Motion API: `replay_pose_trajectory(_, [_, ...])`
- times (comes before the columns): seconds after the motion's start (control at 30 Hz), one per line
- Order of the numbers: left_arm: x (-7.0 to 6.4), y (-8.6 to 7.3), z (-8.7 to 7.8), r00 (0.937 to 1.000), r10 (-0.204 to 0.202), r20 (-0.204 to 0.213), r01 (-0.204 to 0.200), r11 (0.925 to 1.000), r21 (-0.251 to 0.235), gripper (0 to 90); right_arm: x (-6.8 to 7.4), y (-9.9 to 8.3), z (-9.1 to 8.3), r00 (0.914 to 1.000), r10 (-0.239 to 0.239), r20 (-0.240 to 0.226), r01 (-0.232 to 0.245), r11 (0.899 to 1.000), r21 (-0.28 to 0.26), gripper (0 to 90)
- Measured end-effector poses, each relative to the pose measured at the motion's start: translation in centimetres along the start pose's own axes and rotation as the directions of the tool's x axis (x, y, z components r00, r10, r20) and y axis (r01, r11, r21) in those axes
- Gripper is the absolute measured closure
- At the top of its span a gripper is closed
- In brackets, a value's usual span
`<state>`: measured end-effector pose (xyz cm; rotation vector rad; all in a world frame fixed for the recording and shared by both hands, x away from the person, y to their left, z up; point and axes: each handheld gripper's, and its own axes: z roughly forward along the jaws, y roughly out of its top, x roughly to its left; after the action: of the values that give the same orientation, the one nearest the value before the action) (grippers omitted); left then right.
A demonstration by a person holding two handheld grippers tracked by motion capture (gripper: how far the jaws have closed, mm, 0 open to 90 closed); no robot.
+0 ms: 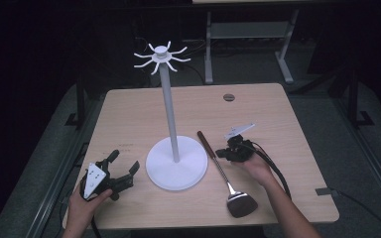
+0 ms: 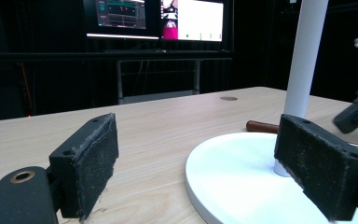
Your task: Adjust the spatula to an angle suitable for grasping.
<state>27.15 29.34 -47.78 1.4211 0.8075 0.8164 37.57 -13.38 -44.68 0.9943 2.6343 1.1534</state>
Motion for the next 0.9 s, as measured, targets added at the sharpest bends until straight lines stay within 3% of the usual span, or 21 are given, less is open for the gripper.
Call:
replay_pose_trajectory(0.17, [0.0,0.0,0.0,1.0,0.0,-0.001,0.0,1.0,-0.002,13.0,1.5,-1.0,-1.2,0.9999,-0.013,0.005,0.013,1.0,0.021,89.7])
replay_pose_trajectory(0.23, [0.0,0.0,0.0,1.0,0.0,-0.004,0.0,1.0,-0.001,13.0,2.7,-1.7,-2.0,0.9998,-0.018,0.006,0.018,1.0,0.023,89.6])
replay_pose_trajectory(0.5, [0.1,0.0,-0.1,1.0,0.005,-0.008,-0.005,1.0,0.004,13.0,5.6,-3.5,-3.1,0.9995,-0.032,0.003,0.031,0.998,0.061,89.6])
replay_pose_trajectory(0.7, [0.0,0.0,0.0,1.0,0.005,-0.008,-0.005,1.0,0.004,13.0,6.6,-5.1,-3.5,0.9997,-0.025,0.0,0.025,0.995,0.095,89.6])
replay_pose_trajectory(0.9, [0.1,0.0,-0.1,0.9999,0.005,-0.01,-0.005,1.0,0.004,13.0,6.4,-5.2,-3.0,0.9997,-0.026,-0.002,0.026,0.993,0.118,89.6])
